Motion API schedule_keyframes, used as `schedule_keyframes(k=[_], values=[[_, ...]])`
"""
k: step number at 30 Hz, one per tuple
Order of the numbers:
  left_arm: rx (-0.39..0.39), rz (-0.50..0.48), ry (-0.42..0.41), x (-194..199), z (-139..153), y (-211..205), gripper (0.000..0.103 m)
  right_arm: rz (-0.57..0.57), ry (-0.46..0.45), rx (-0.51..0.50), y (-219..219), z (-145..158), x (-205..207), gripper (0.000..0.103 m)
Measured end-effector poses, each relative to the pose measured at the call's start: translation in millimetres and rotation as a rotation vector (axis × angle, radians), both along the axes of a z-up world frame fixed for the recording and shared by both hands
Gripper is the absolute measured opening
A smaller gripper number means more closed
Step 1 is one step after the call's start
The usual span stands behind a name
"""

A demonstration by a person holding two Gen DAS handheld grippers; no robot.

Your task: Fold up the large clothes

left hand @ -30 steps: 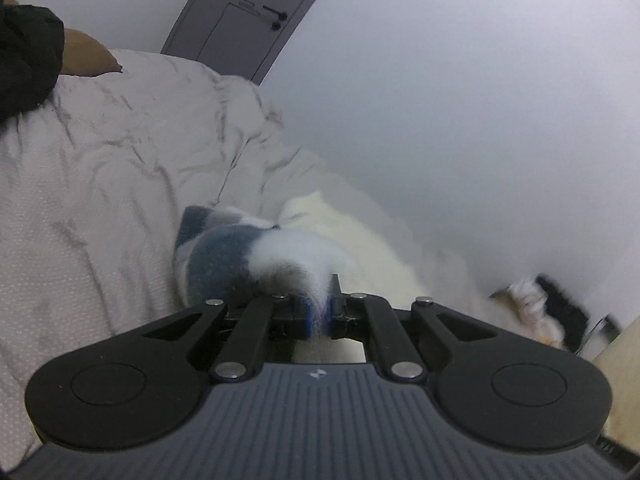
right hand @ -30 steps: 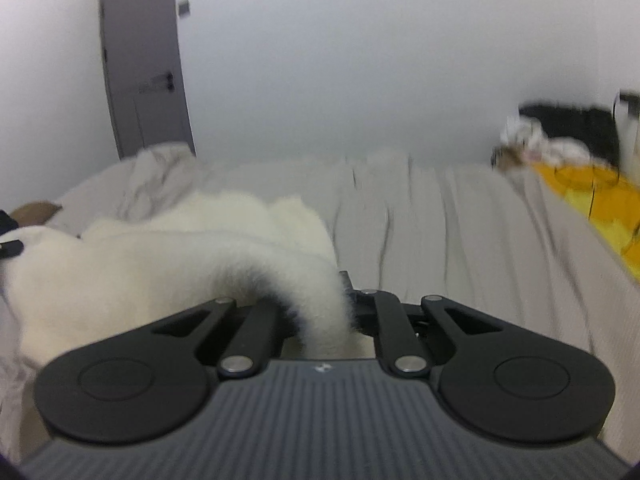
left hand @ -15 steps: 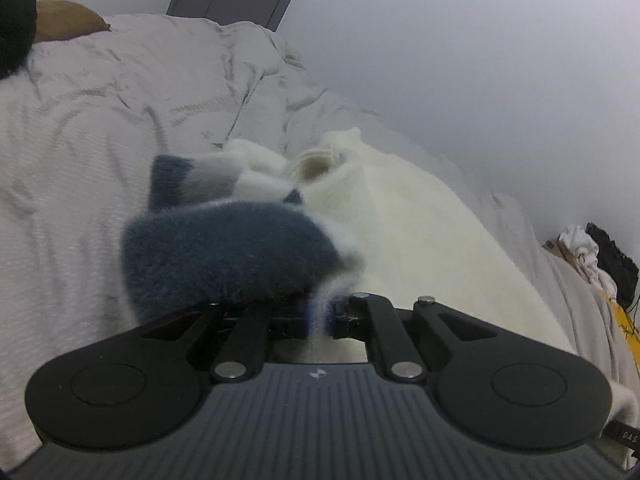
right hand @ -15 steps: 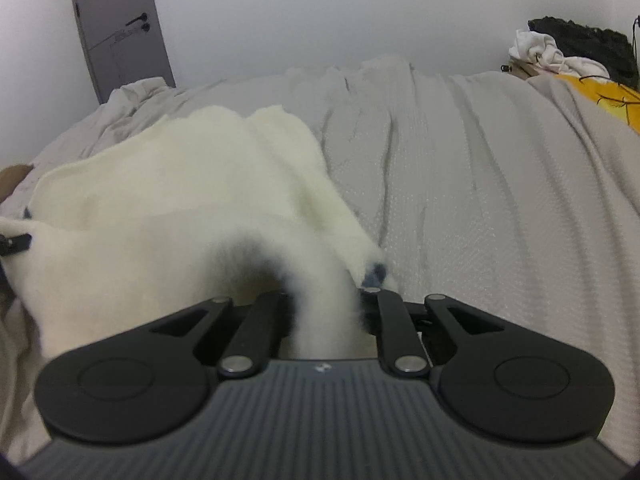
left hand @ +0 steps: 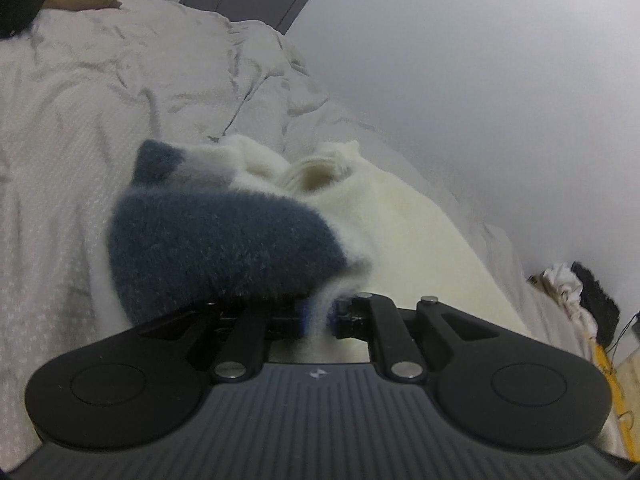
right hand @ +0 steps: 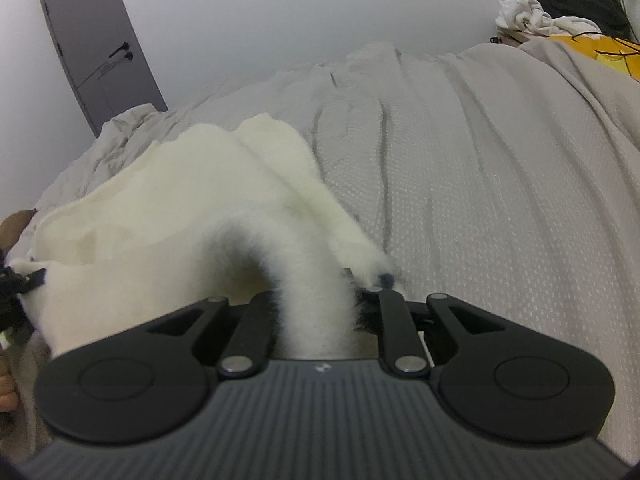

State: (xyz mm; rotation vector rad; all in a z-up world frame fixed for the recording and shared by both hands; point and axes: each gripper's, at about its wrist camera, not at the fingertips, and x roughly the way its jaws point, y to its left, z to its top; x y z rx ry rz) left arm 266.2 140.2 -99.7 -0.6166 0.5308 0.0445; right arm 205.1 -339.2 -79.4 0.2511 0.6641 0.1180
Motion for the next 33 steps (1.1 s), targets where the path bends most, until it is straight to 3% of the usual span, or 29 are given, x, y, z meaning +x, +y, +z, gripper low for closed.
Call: schedule_keyframes(k=[3,6,8,11,13,15,21,27,33], values=[[-0.033,-0.011,0.001,-6,3,2,0.018,-0.002,-0.004,-0.004,1,5,-9,0.019],[-0.058,-0.024,0.010,-16,9,3,0.029,-0.007,0.005,0.031,-3,10,-20,0.020],[-0.067,-0.030,0.006,-26,13,1,0.046,-0.012,0.014,0.065,-6,12,-30,0.022],[-0.070,-0.042,0.010,-44,18,-5,0.057,-0.006,0.024,0.064,-7,16,-45,0.042],[-0.061,-0.054,0.021,-58,21,-11,0.059,0.000,0.026,0.055,-5,19,-54,0.063],[-0.051,-0.063,0.031,-70,23,-15,0.061,0.010,0.029,0.056,-3,21,-62,0.067],[-0.063,-0.066,0.080,-98,23,-19,0.063,0.016,0.032,0.127,-3,25,-90,0.070],[-0.192,-0.069,0.147,-118,8,-18,0.063,0.034,-0.002,0.194,-1,32,-112,0.070],[-0.218,-0.126,0.160,-119,1,-33,0.063,0.004,-0.034,0.282,-4,32,-126,0.070]])
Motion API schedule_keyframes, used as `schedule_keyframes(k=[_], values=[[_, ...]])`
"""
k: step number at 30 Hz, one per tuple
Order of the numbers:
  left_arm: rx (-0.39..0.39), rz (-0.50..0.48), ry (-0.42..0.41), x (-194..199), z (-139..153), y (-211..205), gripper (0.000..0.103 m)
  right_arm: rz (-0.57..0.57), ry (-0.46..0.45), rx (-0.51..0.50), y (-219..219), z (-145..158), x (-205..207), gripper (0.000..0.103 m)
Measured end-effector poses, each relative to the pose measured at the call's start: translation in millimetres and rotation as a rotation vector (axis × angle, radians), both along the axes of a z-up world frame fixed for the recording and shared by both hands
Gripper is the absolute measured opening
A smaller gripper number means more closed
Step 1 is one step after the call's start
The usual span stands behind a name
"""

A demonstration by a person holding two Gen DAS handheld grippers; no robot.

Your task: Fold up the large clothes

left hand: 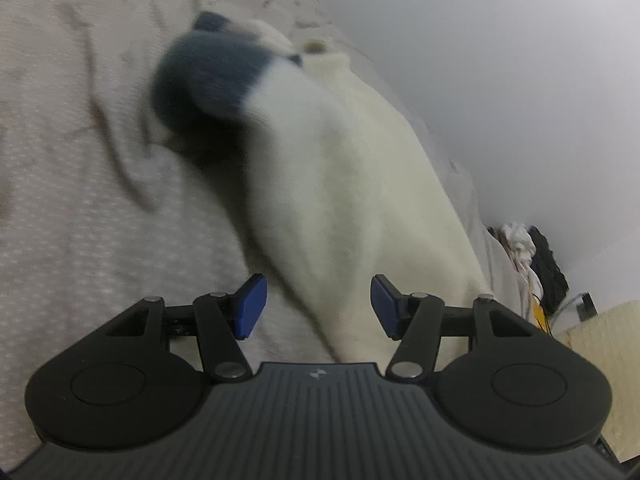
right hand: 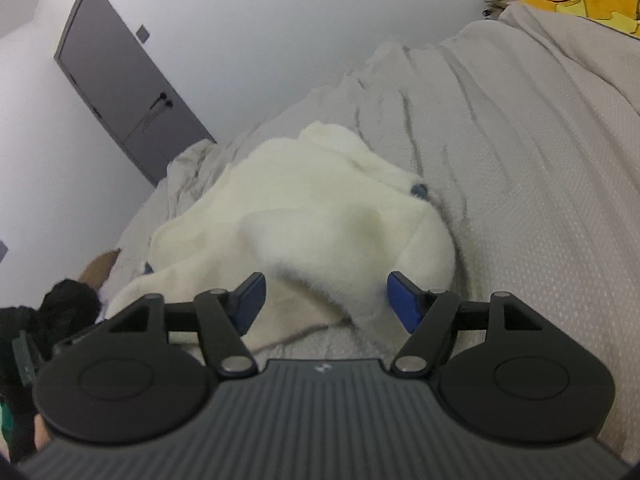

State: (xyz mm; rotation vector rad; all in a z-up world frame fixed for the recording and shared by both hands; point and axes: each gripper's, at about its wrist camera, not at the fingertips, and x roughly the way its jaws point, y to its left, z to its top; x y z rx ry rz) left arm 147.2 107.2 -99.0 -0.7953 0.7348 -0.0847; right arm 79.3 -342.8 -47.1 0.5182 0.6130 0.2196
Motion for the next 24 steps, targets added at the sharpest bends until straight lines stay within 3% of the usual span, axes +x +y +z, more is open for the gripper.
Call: schedule_keyframes(k=[6,10,12,17,24], values=[[-0.052,-0.074,-0.004,11,-9,-16,0.063,0.008,-0.124,0.014,1,15,-5,0.070],[-0.216,-0.099,0.073,22,-38,-22,0.063,0.091,-0.092,0.110,4,6,6,0.069],[-0.199,-0.095,0.102,26,-47,-26,0.063,0.107,-0.050,0.130,9,-3,13,0.069],[-0.186,-0.100,0.082,39,-54,-38,0.063,0.129,0.029,0.109,25,-18,25,0.069],[-0.157,-0.085,0.032,56,-58,-44,0.062,0.178,0.000,0.051,45,-15,15,0.070]])
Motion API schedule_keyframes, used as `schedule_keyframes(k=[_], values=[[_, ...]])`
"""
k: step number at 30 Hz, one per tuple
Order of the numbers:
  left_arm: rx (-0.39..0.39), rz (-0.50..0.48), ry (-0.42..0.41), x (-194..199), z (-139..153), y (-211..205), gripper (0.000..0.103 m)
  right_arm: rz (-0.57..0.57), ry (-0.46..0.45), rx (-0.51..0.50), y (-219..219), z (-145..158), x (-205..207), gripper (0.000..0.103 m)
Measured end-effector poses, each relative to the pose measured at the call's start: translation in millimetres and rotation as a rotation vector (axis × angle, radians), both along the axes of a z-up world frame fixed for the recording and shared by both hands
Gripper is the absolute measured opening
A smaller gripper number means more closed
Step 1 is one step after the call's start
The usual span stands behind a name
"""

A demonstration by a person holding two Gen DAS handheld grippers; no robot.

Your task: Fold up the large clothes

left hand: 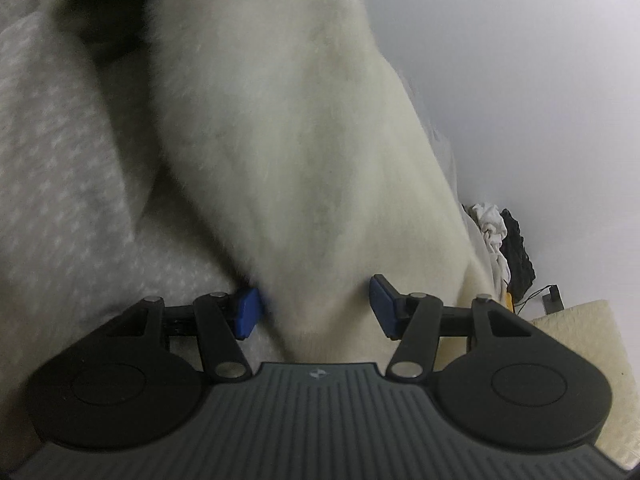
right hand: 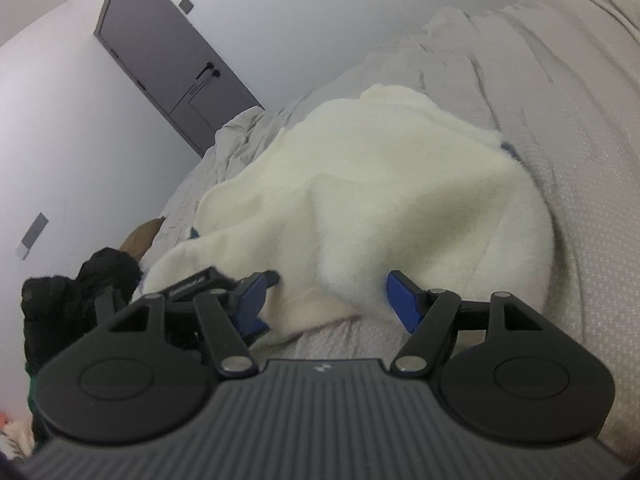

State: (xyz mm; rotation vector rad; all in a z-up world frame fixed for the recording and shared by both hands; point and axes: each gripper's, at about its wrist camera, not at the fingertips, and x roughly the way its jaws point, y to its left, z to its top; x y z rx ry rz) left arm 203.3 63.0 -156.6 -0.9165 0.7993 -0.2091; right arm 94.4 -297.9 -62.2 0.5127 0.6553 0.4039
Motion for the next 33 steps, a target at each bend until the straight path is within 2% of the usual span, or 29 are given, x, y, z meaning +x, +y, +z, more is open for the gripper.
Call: schedule_keyframes(k=[3,4,6,8,11,14,17,20,24,27,30,33], values=[[0.021,-0.001,-0.005,6,0,-4,0.060,0.037,-0.060,-0.014,2,7,-9,0.070],[0.032,-0.002,-0.007,8,0,-5,0.056,0.056,-0.065,-0.001,4,8,-9,0.070],[0.047,-0.002,-0.005,11,1,-5,0.046,0.097,-0.065,0.040,9,9,-9,0.070],[0.059,0.000,-0.004,12,6,-5,0.025,0.137,-0.055,0.040,17,5,-8,0.070],[0.071,-0.001,-0.025,5,20,-6,0.015,0.162,-0.017,-0.003,28,-8,-3,0.070],[0.054,-0.007,-0.068,-10,37,-7,0.014,0.128,0.059,-0.024,30,-25,8,0.070],[0.044,-0.002,-0.138,-25,53,-3,0.013,0.061,0.075,-0.048,26,-31,16,0.070],[-0.020,-0.003,-0.190,-40,67,4,0.013,0.000,0.056,-0.030,15,-31,24,0.070],[-0.078,-0.005,-0.267,-52,82,7,0.013,-0.064,-0.060,-0.105,6,-17,30,0.069],[-0.115,-0.009,-0.274,-50,83,8,0.013,-0.102,-0.074,-0.009,-11,-16,37,0.069],[-0.135,-0.006,-0.255,-51,76,15,0.013,-0.092,-0.023,0.134,-23,-23,48,0.070],[-0.168,-0.001,-0.221,-53,69,22,0.013,-0.065,0.018,0.195,-15,-32,57,0.069]])
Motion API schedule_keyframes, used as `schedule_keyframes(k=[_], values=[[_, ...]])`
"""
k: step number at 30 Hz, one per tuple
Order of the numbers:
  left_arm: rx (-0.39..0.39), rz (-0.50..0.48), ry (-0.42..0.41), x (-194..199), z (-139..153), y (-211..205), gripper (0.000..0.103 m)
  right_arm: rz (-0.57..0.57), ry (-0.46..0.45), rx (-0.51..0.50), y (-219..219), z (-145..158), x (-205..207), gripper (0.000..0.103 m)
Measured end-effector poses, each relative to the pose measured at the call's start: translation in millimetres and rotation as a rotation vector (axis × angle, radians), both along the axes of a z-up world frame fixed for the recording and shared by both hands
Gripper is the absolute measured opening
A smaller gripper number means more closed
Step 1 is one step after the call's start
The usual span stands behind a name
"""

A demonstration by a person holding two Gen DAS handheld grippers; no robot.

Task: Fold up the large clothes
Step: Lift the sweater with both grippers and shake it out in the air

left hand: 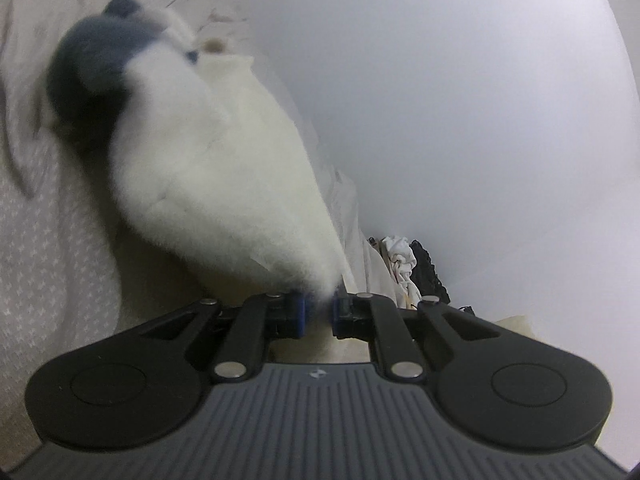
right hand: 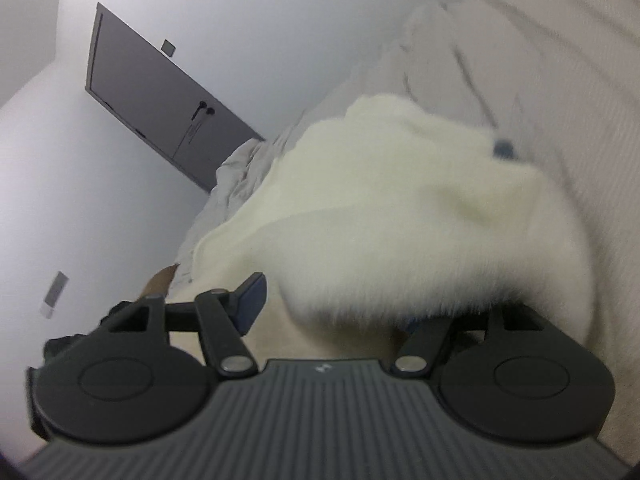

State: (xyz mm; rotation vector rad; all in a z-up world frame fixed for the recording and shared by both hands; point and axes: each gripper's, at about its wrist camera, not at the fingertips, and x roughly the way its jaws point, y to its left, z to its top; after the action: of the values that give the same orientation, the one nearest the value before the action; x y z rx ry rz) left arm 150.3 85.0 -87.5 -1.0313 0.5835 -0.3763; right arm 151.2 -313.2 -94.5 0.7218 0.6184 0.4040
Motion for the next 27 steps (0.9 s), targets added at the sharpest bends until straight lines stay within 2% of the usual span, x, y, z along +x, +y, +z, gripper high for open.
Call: schedule_keyframes(k=[2,3,4,6,8,9,10,11,13,19,21,26,27], values=[[-0.007,0.007,0.023,2,-3,3,0.013,0.010,0.014,-0.014,7,-5,5,0.062],[-0.002,0.016,0.040,3,-4,4,0.013,0.018,0.030,-0.027,11,-9,7,0.053],[0.006,0.022,0.052,4,-6,4,0.014,0.031,0.048,-0.042,14,-13,8,0.040],[0.027,0.029,0.080,3,-6,5,0.014,0.045,0.077,-0.086,21,-19,11,0.033],[0.030,0.028,0.101,3,-9,5,0.015,0.054,0.069,-0.087,23,-18,9,0.027],[0.030,0.027,0.110,4,-10,4,0.017,0.056,0.060,-0.075,22,-15,7,0.024],[0.033,0.025,0.123,5,-11,5,0.026,0.057,0.051,-0.059,21,-11,3,0.022],[0.037,0.023,0.142,6,-13,3,0.044,0.061,0.032,-0.032,20,-6,0,0.022],[0.023,0.018,0.173,7,-22,4,0.066,0.075,-0.014,-0.009,18,5,-7,0.020],[0.014,-0.012,0.270,19,-48,-6,0.069,0.064,-0.078,0.085,2,25,-27,0.018],[-0.001,-0.029,0.283,20,-53,-9,0.069,0.047,-0.059,0.111,-5,24,-35,0.018],[0.053,-0.038,0.272,25,-49,-18,0.068,0.007,0.026,0.104,-5,10,-34,0.021],[0.063,-0.034,0.271,25,-49,-19,0.066,0.006,0.043,0.101,-4,6,-31,0.026]])
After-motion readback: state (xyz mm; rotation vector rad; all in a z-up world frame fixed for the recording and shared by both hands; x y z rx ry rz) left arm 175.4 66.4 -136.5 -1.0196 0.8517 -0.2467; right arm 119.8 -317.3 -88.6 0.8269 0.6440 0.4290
